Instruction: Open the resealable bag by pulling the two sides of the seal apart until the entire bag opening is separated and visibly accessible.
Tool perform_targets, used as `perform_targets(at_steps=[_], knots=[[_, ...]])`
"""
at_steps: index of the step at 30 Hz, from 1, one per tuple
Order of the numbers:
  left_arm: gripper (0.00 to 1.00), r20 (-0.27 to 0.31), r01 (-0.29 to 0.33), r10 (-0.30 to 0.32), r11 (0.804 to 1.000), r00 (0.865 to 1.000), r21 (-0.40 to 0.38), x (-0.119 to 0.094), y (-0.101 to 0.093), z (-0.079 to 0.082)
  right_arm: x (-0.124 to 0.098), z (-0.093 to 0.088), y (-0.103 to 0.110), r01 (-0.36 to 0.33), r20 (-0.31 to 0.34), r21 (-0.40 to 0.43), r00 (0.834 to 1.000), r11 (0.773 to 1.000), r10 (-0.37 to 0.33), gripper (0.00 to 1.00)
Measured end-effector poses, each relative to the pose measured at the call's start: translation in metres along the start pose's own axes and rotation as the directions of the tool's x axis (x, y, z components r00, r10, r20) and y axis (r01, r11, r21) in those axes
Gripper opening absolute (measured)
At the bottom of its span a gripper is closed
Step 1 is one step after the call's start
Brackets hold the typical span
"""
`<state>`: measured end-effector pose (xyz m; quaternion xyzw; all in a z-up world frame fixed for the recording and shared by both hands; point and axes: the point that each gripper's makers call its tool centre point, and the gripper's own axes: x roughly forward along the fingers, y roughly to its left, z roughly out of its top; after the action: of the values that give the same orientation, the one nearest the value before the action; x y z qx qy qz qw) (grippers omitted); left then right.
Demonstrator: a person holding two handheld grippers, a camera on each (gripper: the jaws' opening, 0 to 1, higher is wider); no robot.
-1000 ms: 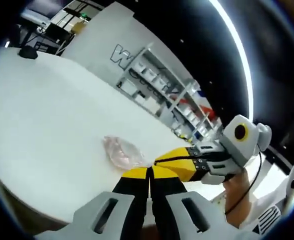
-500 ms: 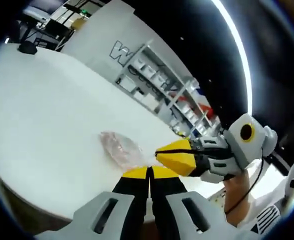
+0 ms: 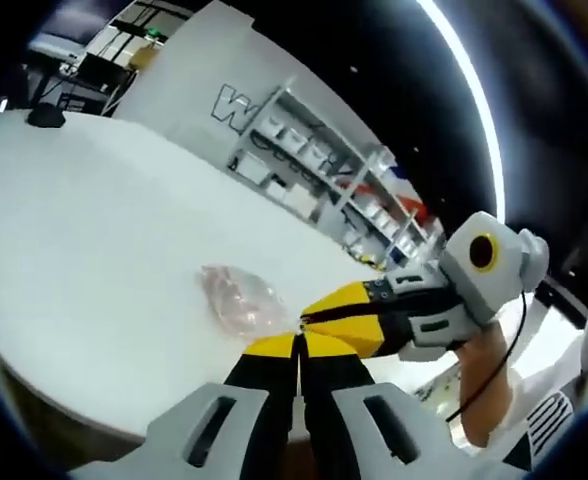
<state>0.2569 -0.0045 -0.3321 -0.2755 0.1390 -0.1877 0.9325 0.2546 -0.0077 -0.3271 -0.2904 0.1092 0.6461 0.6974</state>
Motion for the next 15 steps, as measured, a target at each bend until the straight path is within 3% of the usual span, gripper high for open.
perform_targets(at_steps=[3, 7, 10, 15], knots=[[0.01, -0.013, -0.003, 0.003, 1.0, 1.0, 0.024, 0.0, -0.001, -0.002, 0.002, -0.004, -0.001, -0.016, -0.015, 0.012, 1.0, 1.0, 0.016, 0.0], [0.01, -0.02, 0.001, -0.001, 1.0, 1.0, 0.01, 0.001, 0.0, -0.004, 0.0, 0.001, -0.002, 0.013, -0.002, -0.042, 1.0, 0.999, -0.013, 0.0], [0.01, -0.028, 0.005, -0.005, 1.0, 1.0, 0.001, 0.001, 0.0, -0.004, -0.002, 0.01, -0.007, 0.061, 0.038, -0.082, 0.998, 0.995, -0.058, 0.0], [0.01, -0.045, 0.01, -0.011, 1.0, 0.999, -0.024, 0.004, 0.0, -0.008, -0.012, 0.029, -0.022, 0.183, 0.132, -0.137, 0.977, 0.973, -0.166, 0.0]])
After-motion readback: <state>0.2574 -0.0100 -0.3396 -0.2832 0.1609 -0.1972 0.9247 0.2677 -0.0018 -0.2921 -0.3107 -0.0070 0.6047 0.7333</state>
